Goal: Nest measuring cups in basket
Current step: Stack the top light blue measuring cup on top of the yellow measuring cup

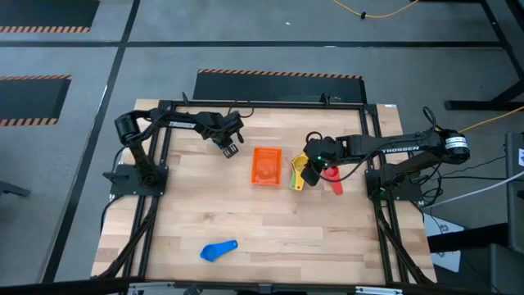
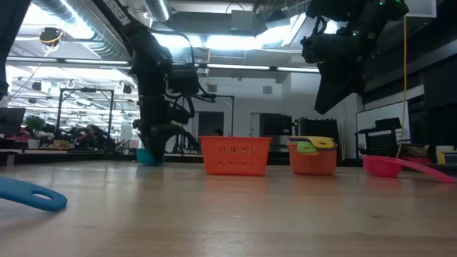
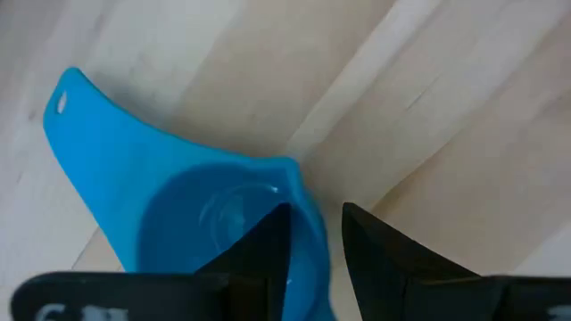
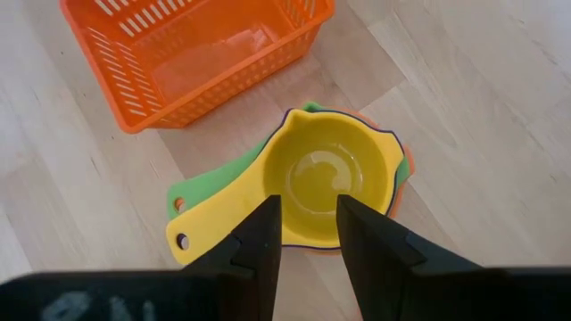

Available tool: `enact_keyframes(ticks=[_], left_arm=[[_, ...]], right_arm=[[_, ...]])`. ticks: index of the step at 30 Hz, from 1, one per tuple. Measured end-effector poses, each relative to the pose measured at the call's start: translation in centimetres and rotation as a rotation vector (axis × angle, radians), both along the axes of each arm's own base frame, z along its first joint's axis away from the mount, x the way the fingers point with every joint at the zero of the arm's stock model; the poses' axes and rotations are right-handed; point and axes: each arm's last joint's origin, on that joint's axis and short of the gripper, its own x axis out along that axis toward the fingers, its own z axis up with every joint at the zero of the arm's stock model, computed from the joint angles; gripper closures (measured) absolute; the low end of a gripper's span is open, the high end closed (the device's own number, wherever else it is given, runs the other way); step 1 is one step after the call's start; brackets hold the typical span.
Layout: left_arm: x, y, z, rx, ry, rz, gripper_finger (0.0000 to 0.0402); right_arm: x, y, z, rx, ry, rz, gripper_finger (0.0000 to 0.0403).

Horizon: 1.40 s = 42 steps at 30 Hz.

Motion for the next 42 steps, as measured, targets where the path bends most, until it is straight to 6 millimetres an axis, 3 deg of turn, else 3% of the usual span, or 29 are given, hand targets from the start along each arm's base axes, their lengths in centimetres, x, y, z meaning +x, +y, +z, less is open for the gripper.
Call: enact_keyframes(ticks=[8, 15, 18, 31, 42], left_arm=[[0.2, -0.5, -0.4, 0.000, 0.037, -0.029, 0.0313], [0.6, -2.0, -0.3, -0.013, 0.066, -0.100, 0.0381], [0.9, -3.3, -0.3, -0.029, 0.094, -0.143, 0.0392], [2.7, -13.3, -0.4, -0.054, 0.157, -0.483, 0.0394], [2.3, -20.5, -0.4, -0.056, 0.161, -0.713, 0.0383]], right_arm=[[0.0, 0.0, 0.0, 0.000, 0.000, 0.000, 0.0288], [0.0, 0.0, 0.0, 0.000, 0.001, 0.000, 0.0288], [0.0, 0.0, 0.0, 0.000, 0.001, 0.000, 0.0288], [0.0, 0.0, 0.0, 0.000, 0.001, 0.000, 0.0288], [0.0, 0.0, 0.0, 0.000, 0.001, 0.000, 0.0288]])
